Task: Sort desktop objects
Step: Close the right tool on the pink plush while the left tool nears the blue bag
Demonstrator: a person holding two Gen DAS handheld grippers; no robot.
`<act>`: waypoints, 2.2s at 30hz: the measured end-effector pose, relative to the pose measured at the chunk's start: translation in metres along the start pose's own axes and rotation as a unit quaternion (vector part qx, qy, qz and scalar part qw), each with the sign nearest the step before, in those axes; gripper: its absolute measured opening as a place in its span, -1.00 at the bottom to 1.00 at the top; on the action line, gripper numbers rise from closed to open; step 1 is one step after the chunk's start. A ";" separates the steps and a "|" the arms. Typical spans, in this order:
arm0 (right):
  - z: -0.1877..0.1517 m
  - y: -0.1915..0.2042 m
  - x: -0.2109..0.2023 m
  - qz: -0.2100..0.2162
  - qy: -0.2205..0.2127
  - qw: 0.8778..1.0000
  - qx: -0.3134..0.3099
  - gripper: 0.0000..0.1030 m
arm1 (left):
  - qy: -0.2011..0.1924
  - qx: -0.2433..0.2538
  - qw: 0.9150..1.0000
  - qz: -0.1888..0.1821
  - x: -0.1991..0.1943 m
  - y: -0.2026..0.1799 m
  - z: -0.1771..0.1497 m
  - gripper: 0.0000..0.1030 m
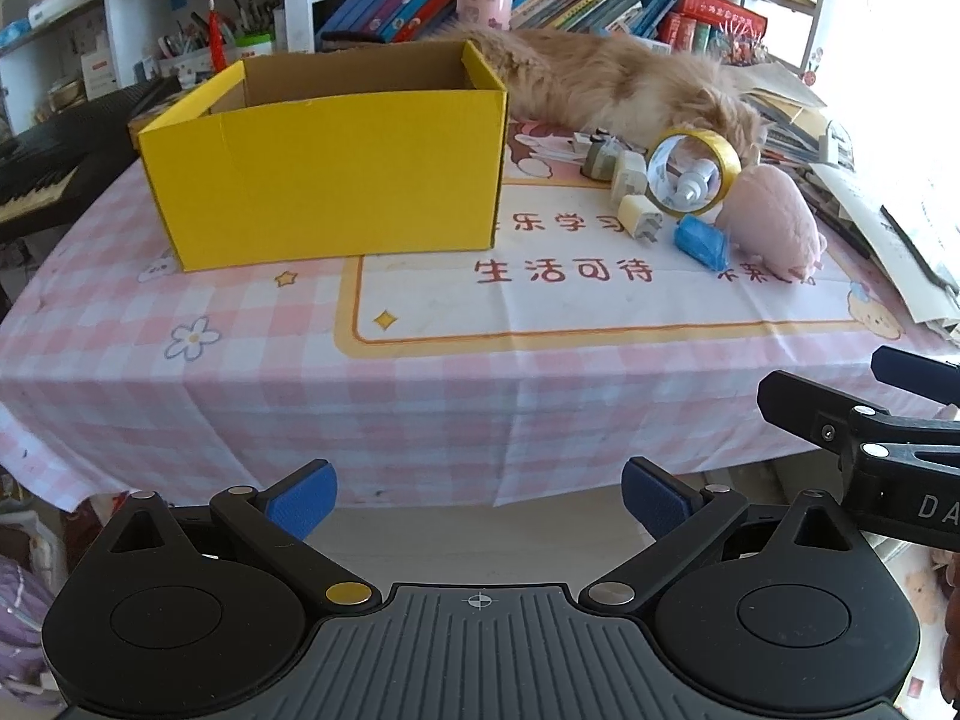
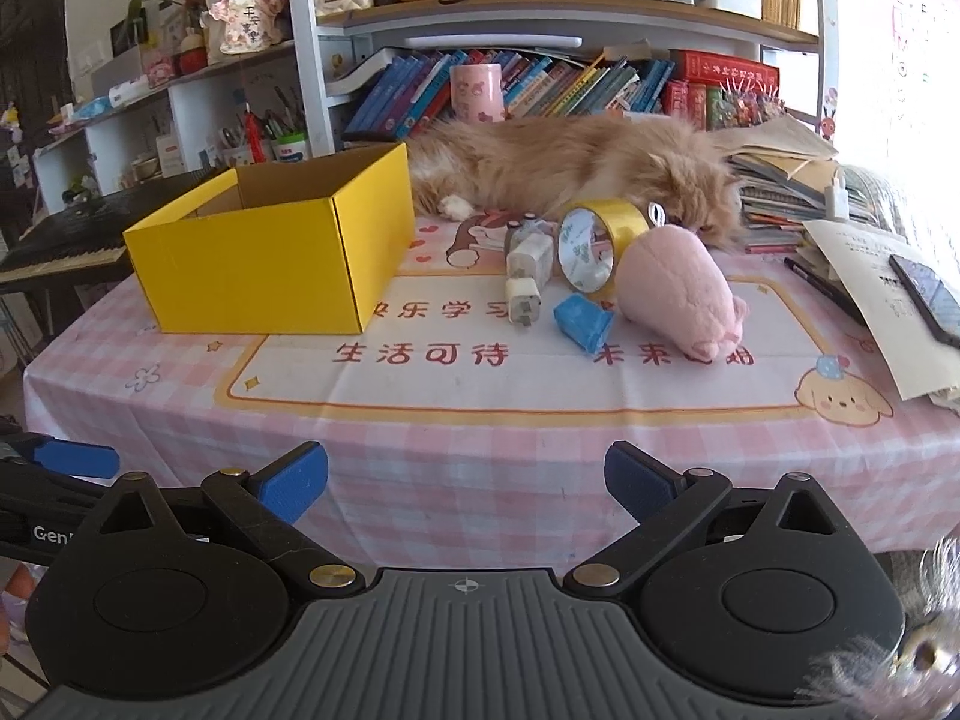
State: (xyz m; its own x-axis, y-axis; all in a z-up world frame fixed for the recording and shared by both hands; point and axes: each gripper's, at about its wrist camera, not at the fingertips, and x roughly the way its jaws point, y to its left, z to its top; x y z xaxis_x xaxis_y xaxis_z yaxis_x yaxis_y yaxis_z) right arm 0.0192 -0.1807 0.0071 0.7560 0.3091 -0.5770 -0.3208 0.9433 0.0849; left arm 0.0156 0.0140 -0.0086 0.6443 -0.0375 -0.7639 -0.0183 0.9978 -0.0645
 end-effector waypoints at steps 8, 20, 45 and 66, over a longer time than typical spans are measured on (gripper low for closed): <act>0.014 -0.019 0.012 -0.017 0.005 1.000 -0.001 0.94 | -0.005 0.006 1.000 -0.005 0.016 -0.015 0.020 0.97; 0.045 -0.065 0.045 -0.026 0.008 1.000 -0.010 0.99 | -0.001 0.017 1.000 -0.013 0.054 -0.052 0.064 0.97; 0.097 -0.163 0.118 0.032 0.022 0.999 -0.018 0.72 | 0.014 -0.030 0.999 0.029 0.109 -0.111 0.112 0.97; 0.111 -0.182 0.161 0.081 0.056 0.995 -0.026 0.24 | 0.027 -0.004 0.999 0.025 0.126 -0.137 0.130 0.92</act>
State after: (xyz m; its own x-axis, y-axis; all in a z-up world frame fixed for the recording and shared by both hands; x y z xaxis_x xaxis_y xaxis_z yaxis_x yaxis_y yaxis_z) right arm 0.2623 -0.2894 -0.0112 0.6247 0.4376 -0.6467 -0.4640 0.8742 0.1434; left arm 0.1989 -0.1207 -0.0126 0.6006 0.0102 -0.7995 -0.0556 0.9980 -0.0290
